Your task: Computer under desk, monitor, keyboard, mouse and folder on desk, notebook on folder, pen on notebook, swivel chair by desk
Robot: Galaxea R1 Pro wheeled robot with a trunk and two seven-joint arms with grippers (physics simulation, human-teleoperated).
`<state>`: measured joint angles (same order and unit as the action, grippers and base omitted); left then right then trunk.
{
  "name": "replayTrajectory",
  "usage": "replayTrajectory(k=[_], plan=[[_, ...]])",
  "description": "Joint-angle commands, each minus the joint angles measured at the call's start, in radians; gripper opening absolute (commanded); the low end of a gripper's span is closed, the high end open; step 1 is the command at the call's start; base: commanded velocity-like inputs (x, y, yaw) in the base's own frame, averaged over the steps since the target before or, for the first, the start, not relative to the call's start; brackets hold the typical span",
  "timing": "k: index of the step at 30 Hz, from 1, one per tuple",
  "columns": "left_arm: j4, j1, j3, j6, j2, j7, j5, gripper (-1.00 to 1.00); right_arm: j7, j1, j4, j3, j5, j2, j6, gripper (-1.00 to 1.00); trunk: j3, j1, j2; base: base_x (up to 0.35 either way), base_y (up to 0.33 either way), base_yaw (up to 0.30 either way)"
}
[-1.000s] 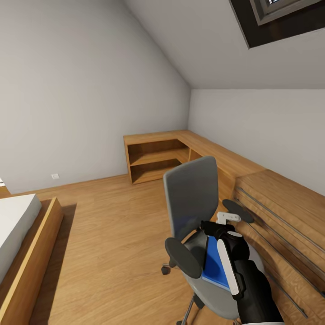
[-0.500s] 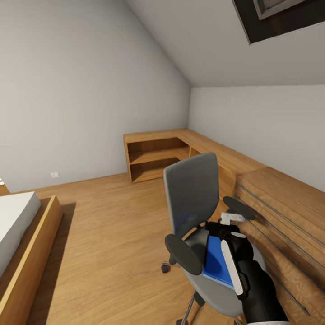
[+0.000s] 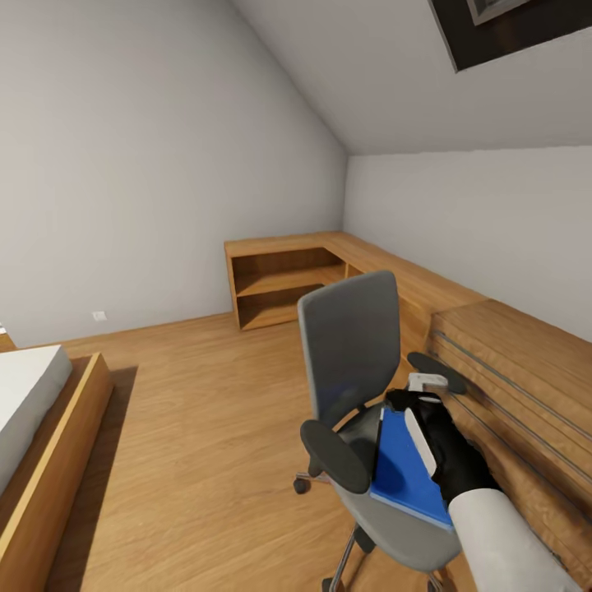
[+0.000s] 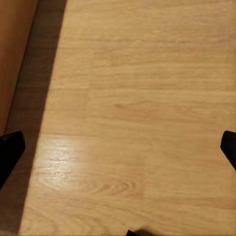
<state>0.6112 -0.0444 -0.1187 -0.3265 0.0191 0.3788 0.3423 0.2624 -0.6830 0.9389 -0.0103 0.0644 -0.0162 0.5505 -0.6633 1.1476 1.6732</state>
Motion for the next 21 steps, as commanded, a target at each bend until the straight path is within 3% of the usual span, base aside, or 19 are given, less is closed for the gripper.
replayTrajectory(k=[1,6,11,18,21], plan=[[0.002,0.0,-0.008,-0.003,0.001,0.008,0.009,1.0,0.005,-0.032,-0.054,0.001,0.007,-0.008,-0.019,1.0,-0.004,0.004,0.008,0.0,0.0,0.0],[0.004,0.0,-0.009,-0.003,0.001,0.008,0.009,1.0,-0.003,-0.163,-0.293,0.001,0.009,-0.038,-0.123,1.0,-0.02,0.023,0.043,0.0,0.0,0.0],[0.006,0.0,-0.009,-0.003,0.001,0.008,0.009,1.0,-0.04,-0.24,-0.482,0.001,0.013,-0.058,-0.238,1.0,-0.035,0.042,0.078,0.0,0.0,0.0],[0.024,0.0,-0.006,0.0,0.002,0.008,0.01,1.0,-0.069,-0.265,-0.595,0.0,0.018,-0.065,-0.299,1.0,-0.057,0.069,0.127,0.0,0.0,0.0],[0.074,0.0,-0.007,0.036,0.002,0.008,0.01,1.0,-0.092,-0.268,-0.622,-0.002,0.02,-0.066,-0.307,1.0,-0.067,0.081,0.148,0.0,0.0,0.0]])
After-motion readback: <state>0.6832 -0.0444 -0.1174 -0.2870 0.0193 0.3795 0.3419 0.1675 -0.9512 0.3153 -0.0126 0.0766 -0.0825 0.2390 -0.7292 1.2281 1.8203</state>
